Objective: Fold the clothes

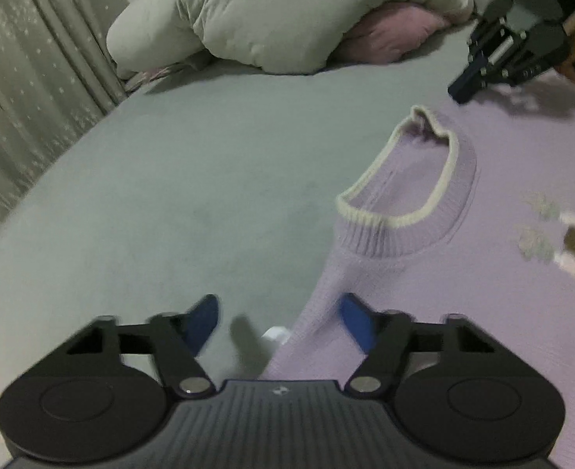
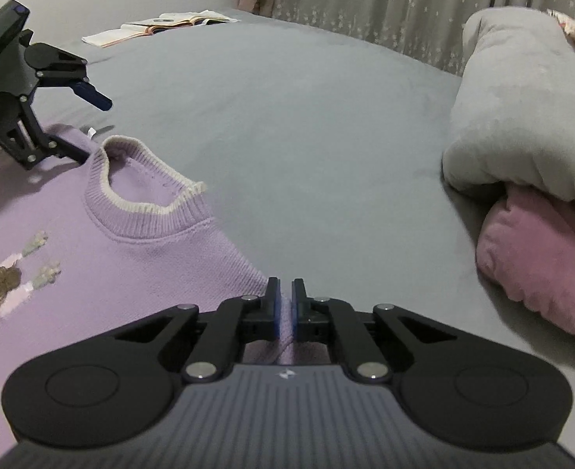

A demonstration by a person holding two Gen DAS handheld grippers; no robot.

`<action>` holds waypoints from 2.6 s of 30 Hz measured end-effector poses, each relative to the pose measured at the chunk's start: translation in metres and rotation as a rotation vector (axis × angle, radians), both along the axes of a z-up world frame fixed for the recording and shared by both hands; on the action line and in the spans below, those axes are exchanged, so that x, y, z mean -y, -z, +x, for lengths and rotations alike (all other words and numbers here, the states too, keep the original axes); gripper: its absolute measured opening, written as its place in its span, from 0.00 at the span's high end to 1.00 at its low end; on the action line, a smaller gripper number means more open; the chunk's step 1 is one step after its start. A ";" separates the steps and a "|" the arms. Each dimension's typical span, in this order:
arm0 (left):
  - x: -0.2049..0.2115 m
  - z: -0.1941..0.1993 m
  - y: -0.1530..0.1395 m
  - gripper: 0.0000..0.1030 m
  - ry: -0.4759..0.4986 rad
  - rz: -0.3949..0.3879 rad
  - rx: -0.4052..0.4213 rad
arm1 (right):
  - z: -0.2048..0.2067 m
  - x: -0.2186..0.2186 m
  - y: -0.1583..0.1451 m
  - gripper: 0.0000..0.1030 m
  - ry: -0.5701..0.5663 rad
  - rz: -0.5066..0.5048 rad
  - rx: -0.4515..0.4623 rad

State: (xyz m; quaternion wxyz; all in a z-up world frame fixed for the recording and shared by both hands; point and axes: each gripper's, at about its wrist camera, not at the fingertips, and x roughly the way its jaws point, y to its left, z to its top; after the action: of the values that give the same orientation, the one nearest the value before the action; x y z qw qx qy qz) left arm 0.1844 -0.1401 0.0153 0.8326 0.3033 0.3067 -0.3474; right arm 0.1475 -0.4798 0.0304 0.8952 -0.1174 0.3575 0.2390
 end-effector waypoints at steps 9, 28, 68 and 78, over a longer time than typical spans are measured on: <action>0.006 -0.004 -0.005 0.92 -0.026 -0.085 -0.072 | 0.018 -0.034 0.004 0.71 -0.095 0.030 -0.049; 0.005 -0.050 -0.043 0.43 -0.419 -0.054 0.085 | -0.052 0.003 -0.042 0.35 0.314 0.017 0.197; 0.120 -0.151 0.006 0.01 -0.490 -0.024 -0.152 | -0.284 0.267 -0.093 1.00 1.166 0.107 0.341; 0.114 -0.181 -0.021 0.01 -0.472 -0.077 -0.172 | -0.335 0.306 0.004 0.40 1.339 0.699 0.021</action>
State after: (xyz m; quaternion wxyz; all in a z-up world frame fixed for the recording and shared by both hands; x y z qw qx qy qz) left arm 0.0036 -0.2538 0.0358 0.8726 0.1605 0.4252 -0.1792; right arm -0.1879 -0.7858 0.0260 0.8375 0.4137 0.2473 -0.2577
